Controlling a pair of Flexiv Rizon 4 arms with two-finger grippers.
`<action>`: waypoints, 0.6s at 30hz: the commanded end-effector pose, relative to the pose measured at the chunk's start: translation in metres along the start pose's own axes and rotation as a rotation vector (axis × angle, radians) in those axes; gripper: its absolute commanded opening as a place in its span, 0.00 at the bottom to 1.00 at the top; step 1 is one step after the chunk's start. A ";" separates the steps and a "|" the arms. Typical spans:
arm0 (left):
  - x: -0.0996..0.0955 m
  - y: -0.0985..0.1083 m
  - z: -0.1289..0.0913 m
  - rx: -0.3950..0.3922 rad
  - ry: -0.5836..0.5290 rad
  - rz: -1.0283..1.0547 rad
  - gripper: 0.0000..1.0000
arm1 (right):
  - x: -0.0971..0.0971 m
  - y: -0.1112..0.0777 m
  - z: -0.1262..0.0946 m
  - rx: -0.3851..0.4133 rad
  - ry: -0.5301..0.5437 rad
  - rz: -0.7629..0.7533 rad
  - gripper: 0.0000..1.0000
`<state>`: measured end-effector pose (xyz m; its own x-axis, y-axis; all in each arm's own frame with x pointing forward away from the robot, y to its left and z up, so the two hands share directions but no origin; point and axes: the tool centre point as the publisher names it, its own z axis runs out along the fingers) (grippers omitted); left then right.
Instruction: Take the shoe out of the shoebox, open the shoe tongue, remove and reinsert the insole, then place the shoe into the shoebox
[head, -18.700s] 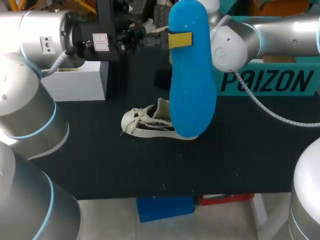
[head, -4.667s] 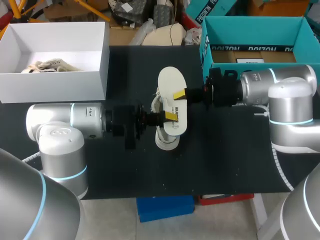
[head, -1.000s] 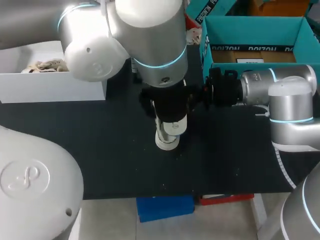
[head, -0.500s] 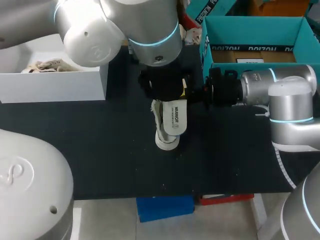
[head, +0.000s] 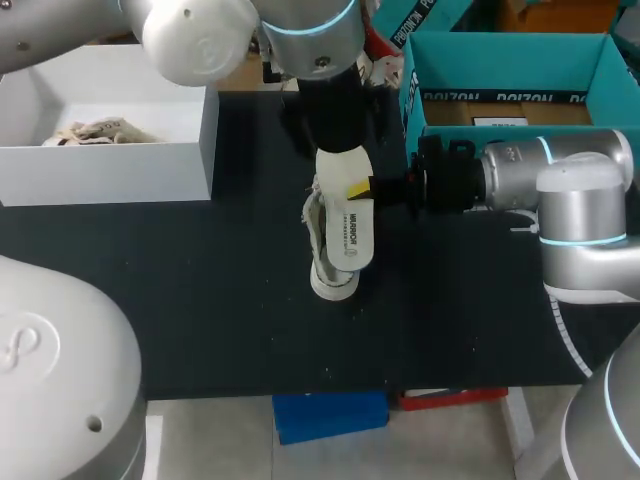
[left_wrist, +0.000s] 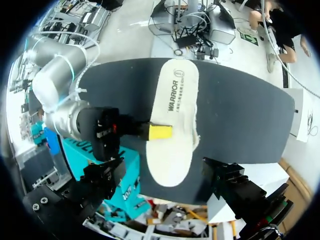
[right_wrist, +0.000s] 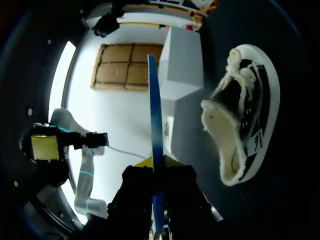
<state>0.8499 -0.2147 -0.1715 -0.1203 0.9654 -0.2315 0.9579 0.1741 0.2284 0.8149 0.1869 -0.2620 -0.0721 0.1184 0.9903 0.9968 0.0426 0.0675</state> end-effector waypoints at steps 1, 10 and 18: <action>0.006 0.019 0.006 0.027 -0.016 0.006 1.00 | 0.000 0.000 0.001 -0.002 -0.003 0.000 0.00; 0.007 0.059 0.020 0.100 0.032 0.029 1.00 | 0.000 0.000 0.001 -0.002 -0.003 0.000 0.00; 0.005 0.069 0.024 0.131 0.004 0.057 1.00 | 0.000 0.000 0.001 -0.002 -0.003 0.000 0.00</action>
<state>0.9198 -0.1993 -0.1770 -0.0784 0.9717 -0.2227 0.9871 0.1070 0.1193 0.8149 0.1869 -0.2620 -0.0722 0.1185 0.9903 0.9968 0.0425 0.0676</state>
